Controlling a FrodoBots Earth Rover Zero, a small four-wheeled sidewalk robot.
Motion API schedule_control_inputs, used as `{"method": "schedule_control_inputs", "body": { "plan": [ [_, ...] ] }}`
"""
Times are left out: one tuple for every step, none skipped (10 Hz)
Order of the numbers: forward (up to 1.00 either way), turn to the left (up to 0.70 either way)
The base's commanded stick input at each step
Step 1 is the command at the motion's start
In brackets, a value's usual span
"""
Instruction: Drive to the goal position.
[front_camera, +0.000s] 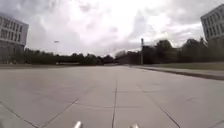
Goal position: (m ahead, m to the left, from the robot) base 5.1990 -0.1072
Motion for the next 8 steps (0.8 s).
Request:
{"method": "schedule_control_inputs", "body": {
  "plan": [
    [1.00,0.00],
    [1.00,0.00],
    [1.00,0.00],
    [1.00,0.00],
    [1.00,0.00],
    [1.00,0.00],
    [1.00,0.00],
    [1.00,0.00]
  ]
}}
